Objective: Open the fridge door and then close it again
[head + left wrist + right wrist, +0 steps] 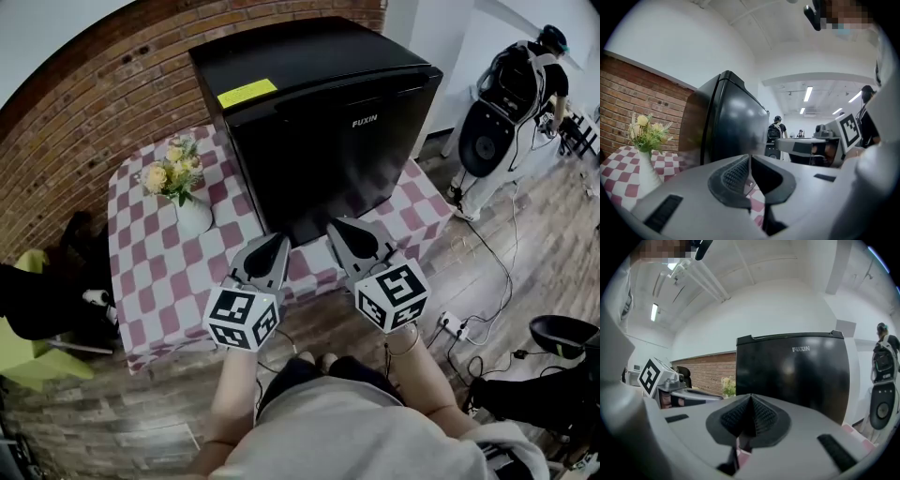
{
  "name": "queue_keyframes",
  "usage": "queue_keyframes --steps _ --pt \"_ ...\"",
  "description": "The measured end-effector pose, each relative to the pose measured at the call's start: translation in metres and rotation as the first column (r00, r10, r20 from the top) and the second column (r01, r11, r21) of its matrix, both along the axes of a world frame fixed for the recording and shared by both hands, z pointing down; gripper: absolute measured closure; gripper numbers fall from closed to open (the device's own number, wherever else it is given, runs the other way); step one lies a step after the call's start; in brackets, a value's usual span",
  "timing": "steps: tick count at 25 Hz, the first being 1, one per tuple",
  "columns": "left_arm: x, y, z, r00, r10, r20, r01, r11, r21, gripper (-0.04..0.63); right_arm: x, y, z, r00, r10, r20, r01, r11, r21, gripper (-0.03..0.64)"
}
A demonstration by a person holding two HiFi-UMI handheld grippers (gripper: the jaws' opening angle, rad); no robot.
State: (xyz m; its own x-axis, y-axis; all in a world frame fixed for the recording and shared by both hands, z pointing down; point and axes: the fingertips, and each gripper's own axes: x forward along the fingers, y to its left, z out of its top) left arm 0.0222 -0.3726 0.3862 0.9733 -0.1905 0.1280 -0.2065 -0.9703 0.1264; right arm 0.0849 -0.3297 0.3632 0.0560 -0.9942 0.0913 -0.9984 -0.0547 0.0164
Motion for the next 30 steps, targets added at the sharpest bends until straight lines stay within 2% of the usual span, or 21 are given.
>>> queue_keyframes --steps 4,12,30 --pt "0.004 0.016 0.011 1.0 0.005 0.021 -0.004 0.999 -0.039 0.577 0.002 0.013 0.007 1.0 -0.011 0.02 0.011 1.0 -0.017 0.618" --pt "0.011 0.038 0.032 0.998 0.028 0.062 -0.024 0.998 -0.064 0.577 0.002 0.031 0.029 0.999 -0.028 0.046 0.031 0.997 -0.07 0.618" --pt "0.017 0.041 0.03 0.996 0.02 0.083 -0.017 0.999 -0.034 0.58 0.008 0.036 0.037 0.998 -0.03 0.056 0.035 0.996 -0.078 0.618"
